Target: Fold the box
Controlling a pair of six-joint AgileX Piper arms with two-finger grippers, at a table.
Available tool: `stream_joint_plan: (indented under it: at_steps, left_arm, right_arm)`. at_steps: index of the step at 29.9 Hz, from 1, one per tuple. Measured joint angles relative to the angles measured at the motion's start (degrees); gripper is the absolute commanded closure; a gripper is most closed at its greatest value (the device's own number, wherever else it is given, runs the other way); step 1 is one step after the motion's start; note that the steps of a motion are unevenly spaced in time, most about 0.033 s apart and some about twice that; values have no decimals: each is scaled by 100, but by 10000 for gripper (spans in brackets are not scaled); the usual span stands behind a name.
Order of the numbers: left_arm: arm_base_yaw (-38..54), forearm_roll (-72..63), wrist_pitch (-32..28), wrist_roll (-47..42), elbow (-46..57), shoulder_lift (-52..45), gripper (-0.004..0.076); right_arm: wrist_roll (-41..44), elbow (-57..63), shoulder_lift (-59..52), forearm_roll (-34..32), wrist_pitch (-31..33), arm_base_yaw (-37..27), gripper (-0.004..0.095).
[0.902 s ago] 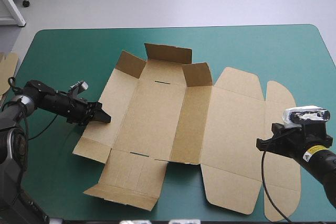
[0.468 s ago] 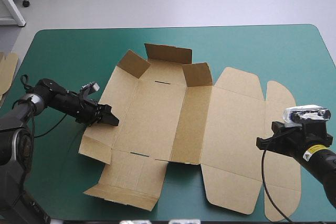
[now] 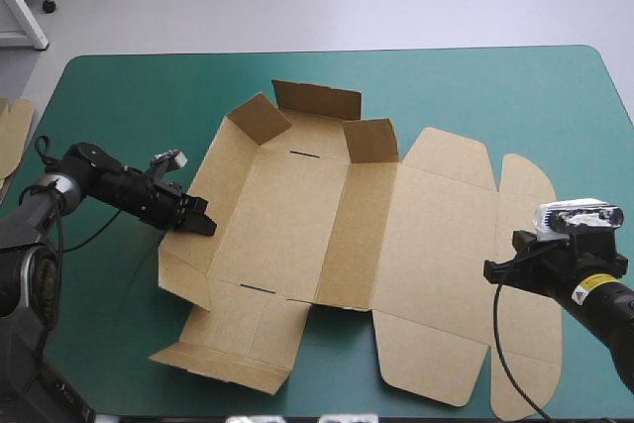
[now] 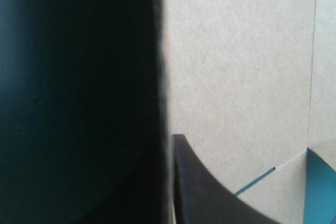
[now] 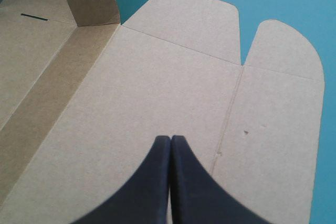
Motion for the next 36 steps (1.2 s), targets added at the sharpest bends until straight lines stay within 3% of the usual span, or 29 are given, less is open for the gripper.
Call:
stream_joint_plan:
  at_steps: [8, 20, 36]
  left_arm:
    - [0, 1003, 48, -392, -823, -28, 738]
    - [-68, 1412, 188, -650, -2007, -28, 738]
    - [-2231, 3661, 246, -1446, -3171, -365, 738]
  right_arm:
    - [0, 0, 0, 0, 49, 0, 942]
    - [0, 0, 0, 7, 21, 0, 942]
    - [-38, 0, 332, 201, -91, 0, 942]
